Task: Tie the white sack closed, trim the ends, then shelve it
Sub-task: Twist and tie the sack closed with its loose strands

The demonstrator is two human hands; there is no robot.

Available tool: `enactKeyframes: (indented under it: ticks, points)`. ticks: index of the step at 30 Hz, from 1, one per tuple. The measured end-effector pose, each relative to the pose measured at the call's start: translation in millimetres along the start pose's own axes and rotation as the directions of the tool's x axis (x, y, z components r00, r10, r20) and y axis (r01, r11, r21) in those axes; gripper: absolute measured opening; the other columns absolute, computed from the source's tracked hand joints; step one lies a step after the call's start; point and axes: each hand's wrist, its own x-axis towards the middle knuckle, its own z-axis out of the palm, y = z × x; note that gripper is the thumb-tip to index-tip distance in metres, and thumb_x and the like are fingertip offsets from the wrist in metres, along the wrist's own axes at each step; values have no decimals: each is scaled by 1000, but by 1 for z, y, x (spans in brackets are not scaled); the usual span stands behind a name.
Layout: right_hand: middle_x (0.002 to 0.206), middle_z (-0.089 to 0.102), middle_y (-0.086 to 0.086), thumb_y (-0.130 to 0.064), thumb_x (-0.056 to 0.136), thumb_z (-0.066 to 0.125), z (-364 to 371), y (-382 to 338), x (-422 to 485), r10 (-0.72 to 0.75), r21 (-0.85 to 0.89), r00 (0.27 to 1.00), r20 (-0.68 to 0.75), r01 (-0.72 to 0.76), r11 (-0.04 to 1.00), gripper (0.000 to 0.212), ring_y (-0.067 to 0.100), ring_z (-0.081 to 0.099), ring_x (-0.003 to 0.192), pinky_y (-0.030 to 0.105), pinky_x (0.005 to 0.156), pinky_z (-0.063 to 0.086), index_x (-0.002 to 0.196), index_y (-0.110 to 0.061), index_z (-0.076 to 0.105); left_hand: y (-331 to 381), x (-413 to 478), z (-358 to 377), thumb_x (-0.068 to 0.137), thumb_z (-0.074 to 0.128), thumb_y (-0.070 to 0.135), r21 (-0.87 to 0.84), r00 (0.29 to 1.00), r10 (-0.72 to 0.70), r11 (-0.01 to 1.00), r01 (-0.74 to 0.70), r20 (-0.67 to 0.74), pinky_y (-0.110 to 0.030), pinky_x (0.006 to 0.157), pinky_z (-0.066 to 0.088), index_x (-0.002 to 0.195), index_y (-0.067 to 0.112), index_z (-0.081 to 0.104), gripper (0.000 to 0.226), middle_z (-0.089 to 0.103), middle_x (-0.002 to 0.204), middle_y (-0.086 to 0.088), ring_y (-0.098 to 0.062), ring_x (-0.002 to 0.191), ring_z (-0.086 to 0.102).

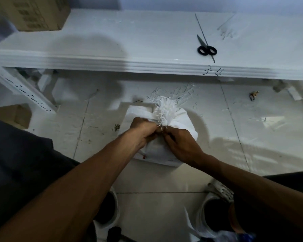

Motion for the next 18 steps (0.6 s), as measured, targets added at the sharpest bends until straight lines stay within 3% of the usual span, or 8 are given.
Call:
enactKeyframes:
  ticks: [3, 6, 11, 14, 16, 18]
  points:
    - [68, 52, -5, -21, 89, 42, 3, -3, -7, -22, -4, 999, 33, 22, 1000, 20, 6, 40, 61, 23, 60, 25, 72, -14, 50, 2, 4, -2, 62, 70, -15, 40, 999, 12, 999, -10, -52, -39, 74, 60, 68, 10, 66, 26, 65, 67, -9, -23, 67, 64]
    - [64, 48, -4, -21, 89, 43, 3, -2, -14, -36, -30, 995, 98, 39, 999, 22, 12, 41, 58, 23, 58, 24, 69, -13, 48, 1, 7, -3, 61, 69, -18, 48, 998, 12, 999, -9, -65, -47, 82, 58, 67, 7, 64, 26, 63, 68, -11, -25, 73, 66]
    - [59, 50, 1, -24, 86, 46, 0, -4, -11, 47, -20, 998, 31, -47, 999, 26, 17, 45, 56, 27, 57, 29, 64, -11, 46, 1, 9, -4, 66, 74, -11, 47, 1000, 7, 999, -8, 19, -34, 73, 56, 72, 9, 69, 22, 66, 74, -12, -21, 68, 63]
    - [63, 57, 1, -32, 90, 48, 8, -5, -5, 99, -50, 995, -20, -100, 994, 29, 19, 53, 61, 31, 58, 36, 71, -12, 54, 2, 6, -6, 71, 77, -3, 104, 998, -11, 995, 4, 61, -27, 64, 58, 86, 7, 73, 18, 72, 81, -11, -19, 69, 68]
    - [74, 68, 7, -31, 93, 48, 10, -5, -1, 88, -83, 995, -44, -91, 992, 25, 24, 61, 69, 33, 61, 39, 83, -12, 62, 2, 5, -6, 72, 76, -5, 84, 998, 1, 996, -6, 61, -32, 72, 61, 94, 2, 73, 23, 73, 87, -14, -23, 76, 70]
    - [82, 73, 13, -24, 94, 49, 10, -3, 1, 56, -106, 996, -70, -63, 992, 23, 29, 65, 75, 30, 62, 35, 91, -10, 66, 3, 3, -6, 73, 73, -8, 59, 998, 24, 998, -28, 65, -35, 79, 61, 89, 2, 72, 18, 72, 85, -15, -24, 77, 69]
